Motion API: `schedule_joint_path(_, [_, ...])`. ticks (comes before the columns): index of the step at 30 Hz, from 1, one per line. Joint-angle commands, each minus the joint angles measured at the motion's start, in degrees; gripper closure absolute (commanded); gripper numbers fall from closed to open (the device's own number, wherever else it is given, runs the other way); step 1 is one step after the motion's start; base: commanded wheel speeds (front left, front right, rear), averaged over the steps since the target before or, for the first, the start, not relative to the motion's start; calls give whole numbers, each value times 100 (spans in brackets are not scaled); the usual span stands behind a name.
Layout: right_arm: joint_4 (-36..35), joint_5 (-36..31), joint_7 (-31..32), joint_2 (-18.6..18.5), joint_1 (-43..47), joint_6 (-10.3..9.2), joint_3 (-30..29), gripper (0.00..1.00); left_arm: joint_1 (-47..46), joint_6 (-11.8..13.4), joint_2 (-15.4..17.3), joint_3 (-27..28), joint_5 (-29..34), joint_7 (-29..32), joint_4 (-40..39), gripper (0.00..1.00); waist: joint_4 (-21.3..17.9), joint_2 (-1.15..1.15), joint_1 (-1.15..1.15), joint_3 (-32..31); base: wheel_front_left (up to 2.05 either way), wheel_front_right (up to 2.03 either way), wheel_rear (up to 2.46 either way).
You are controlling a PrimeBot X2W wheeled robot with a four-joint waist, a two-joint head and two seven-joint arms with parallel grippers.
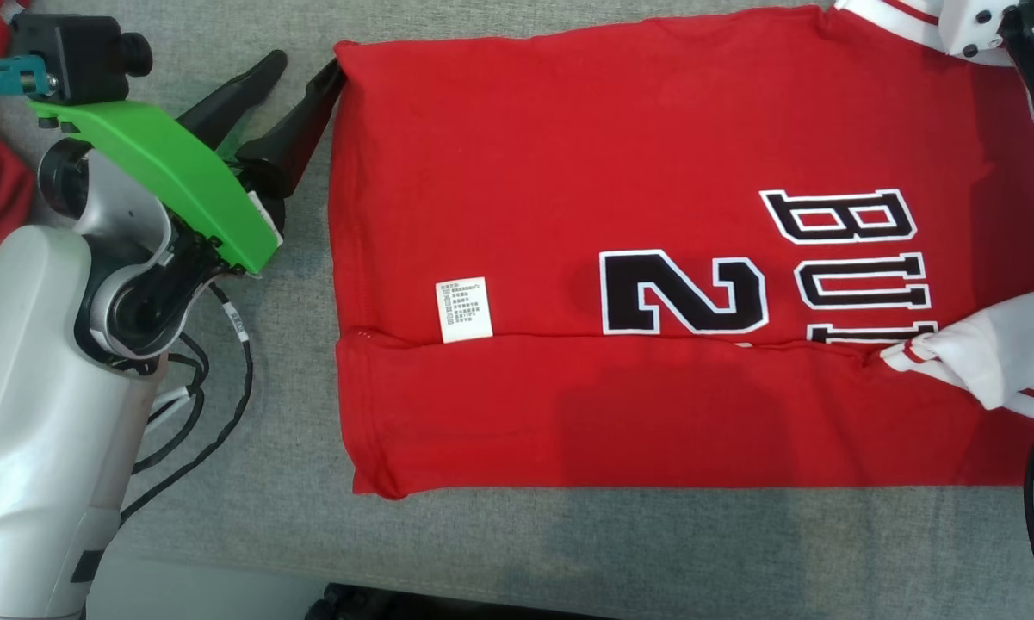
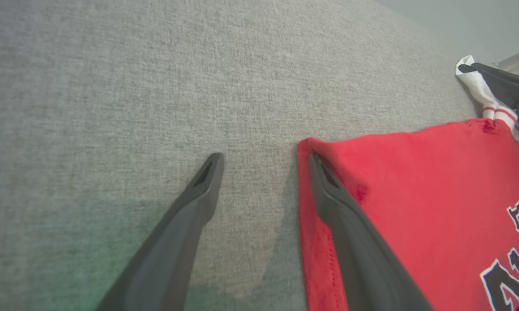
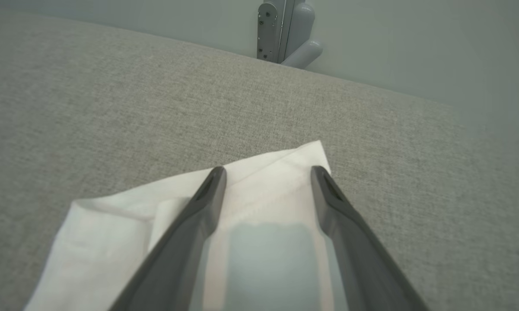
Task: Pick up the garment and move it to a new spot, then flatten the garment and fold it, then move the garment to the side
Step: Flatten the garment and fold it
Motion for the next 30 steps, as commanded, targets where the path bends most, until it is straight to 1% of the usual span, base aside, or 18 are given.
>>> schedule_joint_path(1, [102,-106,-30,-34,-46,0,-33,0,81,-20,-77,-170,-85,76,105,0,64,0,-1,44,0,0,0])
schedule_joint_path(6, [389,-267,-166,-71,-75,-4,-129,0,-17,-28,27,-507,-373,-1,-183,0,46,0,-1,43,0,0,0])
schedule_joint_path(11, [471,-409,-186,-137,-166,-4,-244,0,-112,-26,158,-705,-568,-86,-276,0,7,0,-1,106,0,0,0])
schedule_joint_path(18, [540,-509,-248,-57,-170,-5,-361,0,-246,-12,325,-929,-627,-292,-238,0,-41,0,-1,115,0,0,0])
schedule_joint_path(23, [610,-446,-211,47,-93,-5,-408,0,-230,-13,450,-1239,-752,-169,-219,0,-60,0,-1,84,0,0,0])
schedule_joint_path(24, [625,-421,-184,71,-84,-5,-405,0,-232,-13,469,-1300,-753,-175,-204,14,-65,0,-1,94,0,0,0])
schedule_joint_path(25, [644,-400,-163,83,-80,-2,-403,0,-224,-13,474,-1367,-748,-215,-180,60,-69,0,-1,104,0,0,0])
schedule_joint_path(26, [644,-400,-163,83,-80,-2,-403,0,-224,-13,474,-1367,-748,-215,-180,60,-69,0,-1,104,0,0,0])
schedule_joint_path(27, [665,-379,-140,103,-64,-2,-381,54,-214,-13,478,-1444,-735,-229,-163,100,-72,0,-1,109,0,0,0])
schedule_joint_path(28, [682,-332,-121,125,-44,-2,-382,100,-204,-13,486,-1527,-731,-247,-148,100,-76,0,-1,110,0,0,0])
schedule_joint_path(30, [716,-182,-68,174,22,-1,-334,100,-208,-14,519,-1688,-736,-311,-171,100,-85,0,-1,99,0,0,0])
